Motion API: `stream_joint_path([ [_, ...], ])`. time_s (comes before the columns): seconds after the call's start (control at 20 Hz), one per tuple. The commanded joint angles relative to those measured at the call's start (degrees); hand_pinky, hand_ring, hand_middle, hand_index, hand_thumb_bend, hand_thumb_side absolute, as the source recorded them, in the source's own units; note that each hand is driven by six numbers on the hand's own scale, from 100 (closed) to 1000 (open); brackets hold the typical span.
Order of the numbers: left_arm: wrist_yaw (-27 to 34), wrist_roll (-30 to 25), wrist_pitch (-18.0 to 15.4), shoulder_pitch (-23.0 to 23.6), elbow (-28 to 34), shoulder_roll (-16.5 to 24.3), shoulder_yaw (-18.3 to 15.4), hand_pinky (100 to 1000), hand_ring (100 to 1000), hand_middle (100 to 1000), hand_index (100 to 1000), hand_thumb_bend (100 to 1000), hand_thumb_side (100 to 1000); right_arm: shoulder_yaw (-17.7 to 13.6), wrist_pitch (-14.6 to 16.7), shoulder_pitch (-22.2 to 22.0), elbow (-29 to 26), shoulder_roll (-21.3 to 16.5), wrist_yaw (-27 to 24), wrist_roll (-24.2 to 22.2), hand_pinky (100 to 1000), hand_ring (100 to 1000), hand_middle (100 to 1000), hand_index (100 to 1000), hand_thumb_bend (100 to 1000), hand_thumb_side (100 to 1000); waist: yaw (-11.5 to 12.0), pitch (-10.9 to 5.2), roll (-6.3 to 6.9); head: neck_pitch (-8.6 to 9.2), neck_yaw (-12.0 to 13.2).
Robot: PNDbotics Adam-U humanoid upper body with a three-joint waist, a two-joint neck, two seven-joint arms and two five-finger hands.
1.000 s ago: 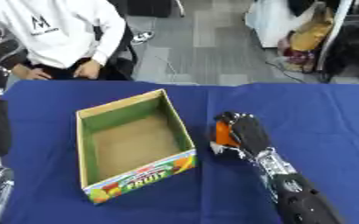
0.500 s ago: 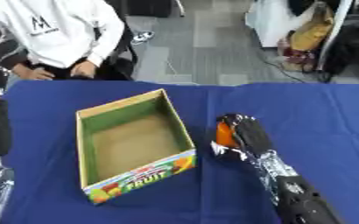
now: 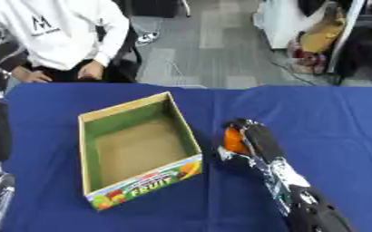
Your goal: Pick up objects on the table and place them in the box.
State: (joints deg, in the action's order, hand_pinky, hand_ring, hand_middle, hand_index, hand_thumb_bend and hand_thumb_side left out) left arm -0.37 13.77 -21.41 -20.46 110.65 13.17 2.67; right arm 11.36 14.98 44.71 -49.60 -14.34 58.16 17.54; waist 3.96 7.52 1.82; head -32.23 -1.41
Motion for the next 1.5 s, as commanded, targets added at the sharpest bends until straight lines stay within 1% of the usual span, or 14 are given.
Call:
stream_joint_path([
  [0.05, 0.2, -0.2, -0.2, -0.6, 1.5, 0.7, 0.0, 824, 782, 822, 842, 584, 734, 0.9, -2.1, 0.8, -6.0, -1.7, -1.1, -2.2, 100, 100, 100, 119, 104, 373, -0.1, -0.73, -0.09, 0.17, 0.5],
  [0.2, 0.2, -0.2, -0.2, -0.6, 1.5, 0.7, 0.0, 824, 782, 822, 842, 584, 733, 1.3, -4.1, 1.0, -10.2, -2.1, -1.4, -3.8, 100, 100, 100, 121, 119, 362, -0.1, -0.79, -0.11, 0.16, 0.4],
  [0.35, 0.2, -0.3, -0.2, -0.5, 1.5, 0.7, 0.0, 824, 782, 822, 841, 585, 733, 1.6, -5.3, 1.9, -12.1, -2.6, -0.8, -5.3, 100, 100, 100, 123, 131, 354, -0.1, -0.91, -0.15, 0.12, 0.1],
  [0.4, 0.2, -0.3, -0.2, -0.5, 1.5, 0.7, 0.0, 824, 782, 822, 841, 585, 733, 1.7, -5.6, 2.2, -12.5, -2.7, -0.7, -5.7, 100, 100, 100, 123, 100, 417, -0.1, -0.94, -0.17, 0.14, 0.0],
  [0.45, 0.2, -0.3, -0.2, -0.5, 1.5, 0.8, 0.0, 824, 782, 822, 841, 585, 733, 1.8, -5.8, 2.5, -12.9, -2.8, -0.4, -6.1, 100, 100, 100, 124, 137, 350, -0.1, -0.98, -0.2, 0.15, -0.1],
  [0.75, 0.3, -0.3, -0.2, -0.4, 1.6, 0.8, 0.0, 824, 781, 822, 841, 586, 732, 2.3, -7.2, 4.1, -15.7, -3.7, 0.4, -8.0, 100, 100, 100, 126, 147, 343, -0.1, -1.18, -0.34, 0.2, -0.4],
  [0.85, 0.3, -0.3, -0.3, -0.4, 1.6, 0.8, 0.1, 824, 781, 822, 841, 586, 732, 2.6, -7.3, 4.7, -17.1, -4.1, 0.0, -8.5, 100, 100, 100, 126, 147, 343, -0.1, -1.25, -0.39, 0.15, -0.5],
  [0.9, 0.3, -0.4, -0.2, -0.4, 1.6, 0.9, 0.1, 824, 781, 822, 841, 586, 732, 2.8, -7.3, 4.9, -17.7, -4.2, -0.2, -8.9, 100, 100, 100, 126, 124, 443, -0.1, -1.27, -0.4, 0.14, -0.6],
  [0.95, 0.3, -0.4, -0.2, -0.4, 1.6, 0.9, 0.1, 824, 781, 822, 841, 586, 732, 3.2, -7.2, 5.3, -18.3, -4.3, -0.5, -9.2, 100, 100, 100, 126, 144, 345, 0.0, -1.29, -0.41, 0.12, -0.7],
  [1.2, 0.3, -0.5, -0.2, -0.4, 1.7, 0.8, 0.2, 824, 781, 822, 841, 586, 731, 4.8, -6.4, 7.2, -20.6, -4.6, -1.7, -11.2, 100, 100, 100, 127, 139, 348, 0.2, -1.34, -0.45, 0.16, -1.2],
  [1.25, 0.3, -0.5, -0.2, -0.4, 1.7, 0.8, 0.2, 824, 781, 822, 841, 587, 731, 5.0, -6.3, 7.5, -20.9, -4.7, -1.8, -11.5, 100, 100, 100, 128, 139, 362, 0.2, -1.34, -0.48, 0.18, -1.3],
  [1.3, 0.3, -0.5, -0.2, -0.5, 1.7, 0.7, 0.2, 824, 781, 822, 841, 587, 731, 5.2, -6.2, 7.7, -21.2, -4.7, -1.9, -11.8, 100, 100, 100, 128, 137, 349, 0.3, -1.34, -0.51, 0.2, -1.4],
  [1.5, 0.4, -0.6, -0.3, -0.6, 1.9, 0.6, 0.2, 824, 781, 822, 841, 588, 729, 6.0, -5.6, 8.5, -22.5, -4.6, -2.6, -12.6, 100, 100, 100, 128, 136, 351, 0.6, -1.34, -0.64, 0.2, -1.4],
])
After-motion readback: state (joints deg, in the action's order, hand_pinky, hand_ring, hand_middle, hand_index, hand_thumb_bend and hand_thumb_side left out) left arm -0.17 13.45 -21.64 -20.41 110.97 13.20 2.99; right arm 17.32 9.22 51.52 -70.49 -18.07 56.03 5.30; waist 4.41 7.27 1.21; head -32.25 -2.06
